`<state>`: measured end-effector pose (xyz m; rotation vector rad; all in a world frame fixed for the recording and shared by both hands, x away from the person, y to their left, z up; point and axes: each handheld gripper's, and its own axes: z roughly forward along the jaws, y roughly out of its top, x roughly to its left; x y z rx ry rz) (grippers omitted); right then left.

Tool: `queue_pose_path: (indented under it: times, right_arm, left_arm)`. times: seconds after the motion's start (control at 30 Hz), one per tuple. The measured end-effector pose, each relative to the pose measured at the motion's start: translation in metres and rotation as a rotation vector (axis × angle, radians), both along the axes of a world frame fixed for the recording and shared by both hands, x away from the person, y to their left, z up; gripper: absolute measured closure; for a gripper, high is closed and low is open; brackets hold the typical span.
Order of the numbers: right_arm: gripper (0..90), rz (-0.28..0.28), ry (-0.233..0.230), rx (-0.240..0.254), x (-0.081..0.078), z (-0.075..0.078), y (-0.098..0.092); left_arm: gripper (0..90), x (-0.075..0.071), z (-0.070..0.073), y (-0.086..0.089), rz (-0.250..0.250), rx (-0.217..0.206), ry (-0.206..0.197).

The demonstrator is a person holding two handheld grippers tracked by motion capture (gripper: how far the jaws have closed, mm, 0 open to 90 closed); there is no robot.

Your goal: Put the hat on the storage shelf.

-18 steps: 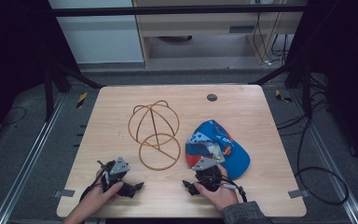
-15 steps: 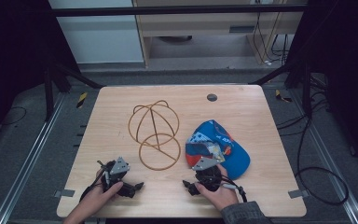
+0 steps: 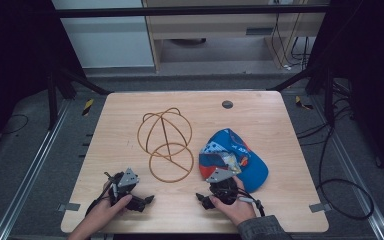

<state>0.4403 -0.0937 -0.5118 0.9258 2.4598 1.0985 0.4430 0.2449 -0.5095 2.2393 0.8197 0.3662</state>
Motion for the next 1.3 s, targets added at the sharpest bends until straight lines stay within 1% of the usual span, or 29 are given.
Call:
queue_pose_path:
  times: [0.13, 0.2, 0.3, 0.33, 0.37, 0.43, 0.5, 0.63, 0.7, 0.8, 0.87, 0.9, 0.97, 1.0, 1.17, 1.3]
  right_arm:
    - [13.7, -0.009, -0.002, -0.003, 0.0, 0.0, 0.0]
    - [14.0, -0.018, 0.001, -0.034, -0.001, 0.004, -0.002]
    - [13.9, -0.013, 0.008, -0.052, -0.006, 0.014, -0.008]
    - [13.8, -0.013, 0.004, -0.058, -0.008, 0.02, -0.011]
    - [13.6, -0.009, -0.003, -0.064, -0.01, 0.027, -0.016]
    - [13.2, -0.011, -0.005, -0.064, -0.01, 0.036, -0.024]
    - [13.2, -0.03, -0.009, -0.071, -0.009, 0.046, -0.037]
    - [13.2, -0.065, -0.004, -0.054, -0.004, 0.061, -0.063]
    - [13.7, -0.076, -0.006, -0.058, -0.002, 0.066, -0.072]
    - [14.5, -0.101, -0.005, -0.095, 0.005, 0.073, -0.085]
    - [15.5, -0.109, 0.004, -0.111, 0.011, 0.077, -0.092]
    - [16.0, -0.119, 0.009, -0.127, 0.014, 0.08, -0.096]
    - [16.9, -0.123, 0.016, -0.143, 0.019, 0.083, -0.099]
    - [17.5, -0.126, 0.03, -0.158, 0.023, 0.086, -0.101]
    - [19.6, -0.126, 0.066, -0.191, 0.035, 0.097, -0.105]
    - [19.6, -0.122, 0.088, -0.2, 0.044, 0.103, -0.107]
  left_arm:
    - [0.0, 0.0, 0.0, 0.0, -0.001, 0.001, 0.001]
    - [0.0, 0.0, 0.0, 0.0, 0.0, 0.0, 0.001]
    - [0.0, 0.0, 0.0, 0.0, 0.0, 0.0, 0.001]
    - [0.0, 0.0, 0.0, 0.0, 0.0, 0.0, 0.001]
    - [0.0, 0.0, 0.0, 0.0, 0.0, 0.001, 0.001]
    - [0.0, 0.0, 0.0, 0.0, -0.001, 0.001, 0.001]
    - [0.0, 0.0, 0.0, 0.0, 0.0, 0.001, 0.001]
    - [0.0, 0.0, 0.0, 0.0, -0.001, 0.001, 0.001]
    - [0.0, 0.0, 0.0, 0.0, 0.0, 0.001, 0.001]
    - [0.0, 0.0, 0.0, 0.0, -0.001, 0.001, 0.0]
    - [0.0, 0.0, 0.0, 0.0, 0.0, 0.001, 0.001]
    - [0.0, 0.0, 0.0, 0.0, -0.001, 0.001, 0.001]
    - [0.0, 0.0, 0.0, 0.0, 0.0, 0.001, 0.001]
    - [0.0, 0.0, 0.0, 0.0, -0.001, 0.002, 0.001]
    - [0.0, 0.0, 0.0, 0.0, -0.001, 0.003, 0.001]
    - [0.0, 0.0, 0.0, 0.0, -0.001, 0.002, 0.001]
